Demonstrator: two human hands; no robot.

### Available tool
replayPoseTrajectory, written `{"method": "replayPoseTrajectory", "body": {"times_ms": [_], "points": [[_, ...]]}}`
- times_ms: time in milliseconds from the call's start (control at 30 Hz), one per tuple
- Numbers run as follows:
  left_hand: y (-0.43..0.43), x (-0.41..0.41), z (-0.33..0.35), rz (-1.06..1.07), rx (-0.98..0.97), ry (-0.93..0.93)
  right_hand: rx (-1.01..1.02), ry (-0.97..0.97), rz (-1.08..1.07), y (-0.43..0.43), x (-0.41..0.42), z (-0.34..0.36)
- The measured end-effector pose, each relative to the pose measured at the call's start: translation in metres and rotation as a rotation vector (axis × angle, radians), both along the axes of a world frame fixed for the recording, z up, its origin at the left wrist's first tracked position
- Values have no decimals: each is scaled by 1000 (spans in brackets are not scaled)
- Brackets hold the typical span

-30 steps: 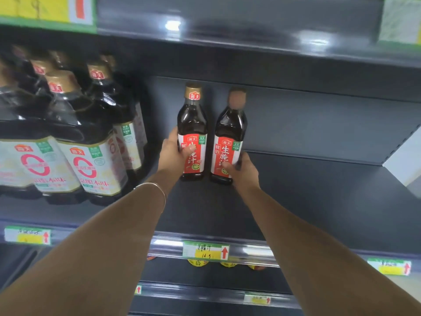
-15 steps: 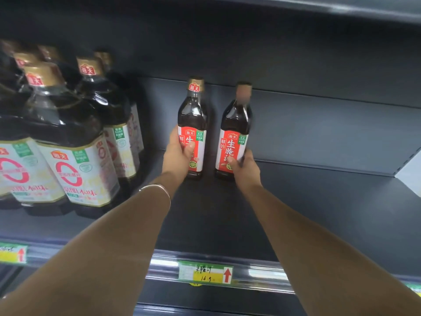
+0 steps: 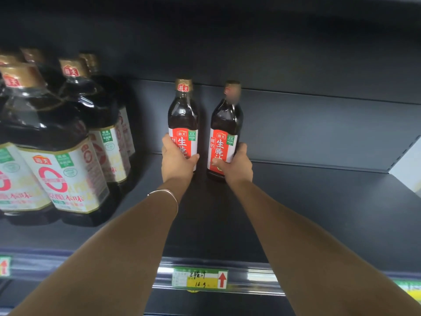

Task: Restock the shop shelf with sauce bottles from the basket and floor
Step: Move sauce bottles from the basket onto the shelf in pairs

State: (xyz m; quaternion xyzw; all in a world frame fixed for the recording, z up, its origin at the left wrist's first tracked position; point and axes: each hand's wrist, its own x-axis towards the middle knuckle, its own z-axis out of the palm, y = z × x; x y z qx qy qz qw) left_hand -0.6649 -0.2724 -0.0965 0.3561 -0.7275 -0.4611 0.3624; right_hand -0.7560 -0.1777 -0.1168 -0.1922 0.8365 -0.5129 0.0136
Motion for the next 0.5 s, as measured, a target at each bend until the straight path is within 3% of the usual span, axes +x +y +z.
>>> {"method": "replayPoseTrajectory", "body": {"times_ms": [500], "points": [[-4, -2, 2, -9, 1, -25, -74, -81, 205, -5, -13, -5]]}}
